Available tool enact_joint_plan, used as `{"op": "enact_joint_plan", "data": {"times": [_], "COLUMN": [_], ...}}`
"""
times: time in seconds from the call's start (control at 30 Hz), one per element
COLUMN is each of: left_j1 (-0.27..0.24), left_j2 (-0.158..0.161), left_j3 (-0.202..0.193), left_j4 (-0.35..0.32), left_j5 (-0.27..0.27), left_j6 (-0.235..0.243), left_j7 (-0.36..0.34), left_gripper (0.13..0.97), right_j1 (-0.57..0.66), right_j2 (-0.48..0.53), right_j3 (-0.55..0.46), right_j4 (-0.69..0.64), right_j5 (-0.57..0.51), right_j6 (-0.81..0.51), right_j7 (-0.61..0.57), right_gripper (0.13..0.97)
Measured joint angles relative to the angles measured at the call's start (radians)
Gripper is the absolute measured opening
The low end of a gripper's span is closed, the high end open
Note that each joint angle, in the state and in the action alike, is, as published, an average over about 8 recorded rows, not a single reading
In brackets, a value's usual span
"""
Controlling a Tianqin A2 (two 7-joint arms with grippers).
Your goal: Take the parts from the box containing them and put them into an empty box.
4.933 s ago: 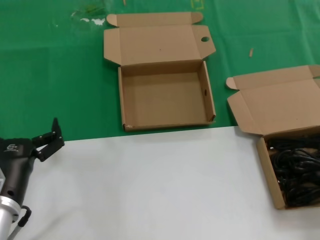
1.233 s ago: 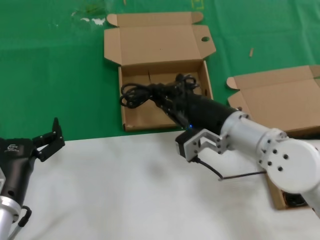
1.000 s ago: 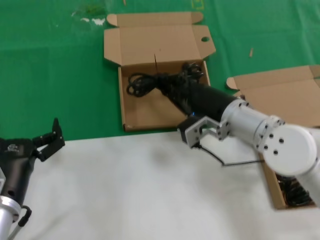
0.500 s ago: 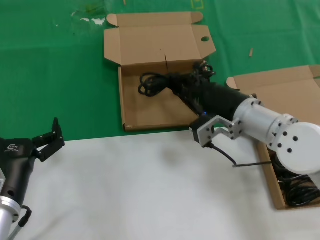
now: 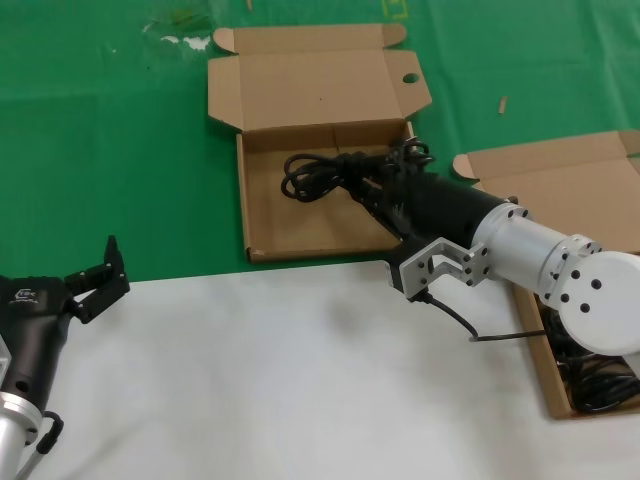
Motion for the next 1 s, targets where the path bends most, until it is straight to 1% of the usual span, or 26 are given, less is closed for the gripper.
{"op": "enact_joint_plan", "data": {"times": [0.17, 0.43, 0.47, 0.73, 0.77, 1.0], "left_j1": [0.0, 0.0, 0.0, 0.0, 0.0, 0.0], "left_j2": [0.0, 0.0, 0.0, 0.0, 0.0, 0.0], "left_j3": [0.0, 0.0, 0.0, 0.0, 0.0, 0.0], "left_j4": [0.0, 0.0, 0.0, 0.0, 0.0, 0.0], "left_j5": [0.0, 0.0, 0.0, 0.0, 0.0, 0.0], "left_j6": [0.0, 0.0, 0.0, 0.0, 0.0, 0.0], "left_j7": [0.0, 0.0, 0.0, 0.0, 0.0, 0.0], "left_gripper": [0.966, 0.966, 0.966, 0.966, 0.966, 0.966], "right_j1": [0.0, 0.0, 0.0, 0.0, 0.0, 0.0], "right_j2": [0.0, 0.0, 0.0, 0.0, 0.0, 0.0], "right_j3": [0.0, 0.0, 0.0, 0.0, 0.0, 0.0], "right_j4": [0.0, 0.0, 0.0, 0.0, 0.0, 0.0], "right_j5": [0.0, 0.0, 0.0, 0.0, 0.0, 0.0], "right_j6": [0.0, 0.0, 0.0, 0.0, 0.0, 0.0], "right_j7": [0.0, 0.0, 0.0, 0.0, 0.0, 0.0], "right_gripper": [0.23, 0.314, 0.314, 0.465, 0.465, 0.645]}}
